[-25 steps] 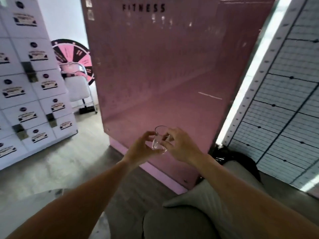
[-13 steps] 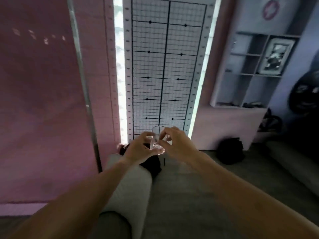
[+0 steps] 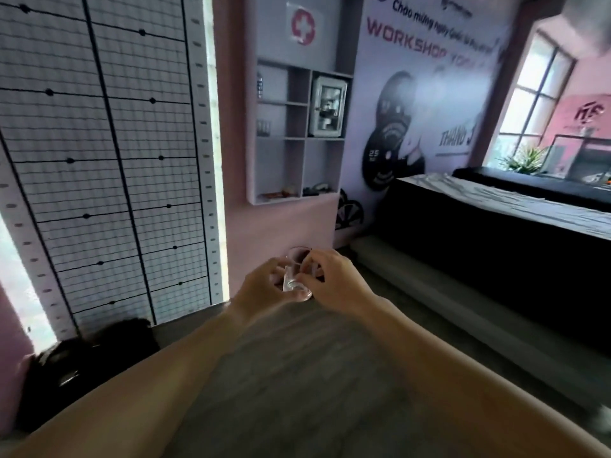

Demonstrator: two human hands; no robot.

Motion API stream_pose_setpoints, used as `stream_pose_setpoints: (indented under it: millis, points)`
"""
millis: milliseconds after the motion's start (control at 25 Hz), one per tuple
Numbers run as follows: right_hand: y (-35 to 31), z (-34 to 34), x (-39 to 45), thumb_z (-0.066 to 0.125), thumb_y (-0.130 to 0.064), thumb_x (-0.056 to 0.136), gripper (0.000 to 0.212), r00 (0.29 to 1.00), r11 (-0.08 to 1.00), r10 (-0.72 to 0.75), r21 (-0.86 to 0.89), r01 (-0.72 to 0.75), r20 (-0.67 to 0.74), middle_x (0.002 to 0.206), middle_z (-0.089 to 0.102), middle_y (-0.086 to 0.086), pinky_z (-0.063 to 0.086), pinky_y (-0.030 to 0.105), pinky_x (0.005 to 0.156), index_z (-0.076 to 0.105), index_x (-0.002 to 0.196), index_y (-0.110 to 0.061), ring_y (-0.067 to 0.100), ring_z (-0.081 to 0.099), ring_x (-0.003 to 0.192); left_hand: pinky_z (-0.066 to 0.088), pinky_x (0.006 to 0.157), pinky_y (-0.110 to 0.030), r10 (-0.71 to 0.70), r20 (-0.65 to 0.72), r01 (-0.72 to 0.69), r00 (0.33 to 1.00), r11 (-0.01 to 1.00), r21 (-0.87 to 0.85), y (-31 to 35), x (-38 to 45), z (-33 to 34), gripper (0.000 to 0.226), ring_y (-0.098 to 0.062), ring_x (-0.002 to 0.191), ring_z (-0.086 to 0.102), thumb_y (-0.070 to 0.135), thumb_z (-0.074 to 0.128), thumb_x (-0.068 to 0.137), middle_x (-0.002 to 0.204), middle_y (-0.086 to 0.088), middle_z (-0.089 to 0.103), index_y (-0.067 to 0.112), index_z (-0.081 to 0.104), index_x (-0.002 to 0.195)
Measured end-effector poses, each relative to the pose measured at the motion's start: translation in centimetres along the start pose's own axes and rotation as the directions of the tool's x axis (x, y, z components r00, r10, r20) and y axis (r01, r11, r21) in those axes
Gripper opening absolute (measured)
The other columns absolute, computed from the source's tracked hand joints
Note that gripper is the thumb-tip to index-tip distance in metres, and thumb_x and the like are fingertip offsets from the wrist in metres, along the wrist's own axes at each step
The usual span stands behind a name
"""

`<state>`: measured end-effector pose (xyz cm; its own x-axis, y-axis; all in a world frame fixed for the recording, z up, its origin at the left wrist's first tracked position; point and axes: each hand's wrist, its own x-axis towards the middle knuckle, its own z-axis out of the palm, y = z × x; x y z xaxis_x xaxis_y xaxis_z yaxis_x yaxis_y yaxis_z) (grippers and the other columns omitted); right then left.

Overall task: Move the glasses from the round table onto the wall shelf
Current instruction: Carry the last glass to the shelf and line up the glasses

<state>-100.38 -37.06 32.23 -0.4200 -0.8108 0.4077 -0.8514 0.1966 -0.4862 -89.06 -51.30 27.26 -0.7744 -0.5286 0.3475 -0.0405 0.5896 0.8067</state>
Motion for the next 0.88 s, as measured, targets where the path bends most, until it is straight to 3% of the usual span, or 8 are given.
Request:
stream_pose_setpoints:
  millis: [160,320,680,880]
  points:
    - [4.0,1.0,6.2,0.069,-0.035,0.084,0.01,0.998,0.999,0.036,0.0,-0.036,-0.051,0.092,0.055,-0.017,0.043,0.018,0.067,0.06,0.088,-0.038,0.003,0.057,0.081,0.056,0.067,-0.026,0.078,0.002,-0.078,0.997,0.997,0.01,-2.7,7.7,0.9,0.062,-0.003,0.072,0.067,0.065,0.079,0.046,0.097,0.019,0.064,0.053,0.054,0.101]
    - [6.7,2.7,13.8,0.069,-0.037,0.082,0.015,0.994,0.997,0.073,-0.004,-0.073,-0.08,0.087,0.052,-0.019,0.037,0.013,0.062,0.055,0.081,-0.042,-0.001,0.055,0.077,0.049,0.063,-0.021,0.071,0.033,-0.071,0.997,0.997,0.007,-6.5,16.3,-0.2,0.065,-0.001,0.068,0.064,0.067,0.08,0.046,0.097,0.018,0.065,0.049,0.058,0.105]
    - [12.6,6.0,28.5,0.065,-0.035,0.08,0.012,0.988,0.993,0.114,0.026,-0.111,-0.101,0.091,0.061,-0.012,0.052,0.026,0.069,0.057,0.09,-0.037,0.009,0.061,0.079,0.044,0.059,-0.009,0.081,0.04,-0.081,0.996,0.997,-0.009,-13.4,31.5,-2.0,0.06,0.01,0.071,0.061,0.066,0.083,0.046,0.097,0.02,0.064,0.056,0.056,0.099]
    - [18.1,7.6,36.1,0.072,-0.03,0.078,0.02,0.991,0.992,0.115,0.068,-0.111,-0.073,0.076,0.066,-0.011,0.044,0.014,0.058,0.055,0.086,-0.038,0.002,0.062,0.069,0.046,0.067,-0.019,0.055,0.029,-0.056,0.998,0.998,0.038,-17.6,39.3,-1.3,0.058,0.007,0.081,0.062,0.068,0.082,0.047,0.098,0.019,0.064,0.059,0.057,0.098]
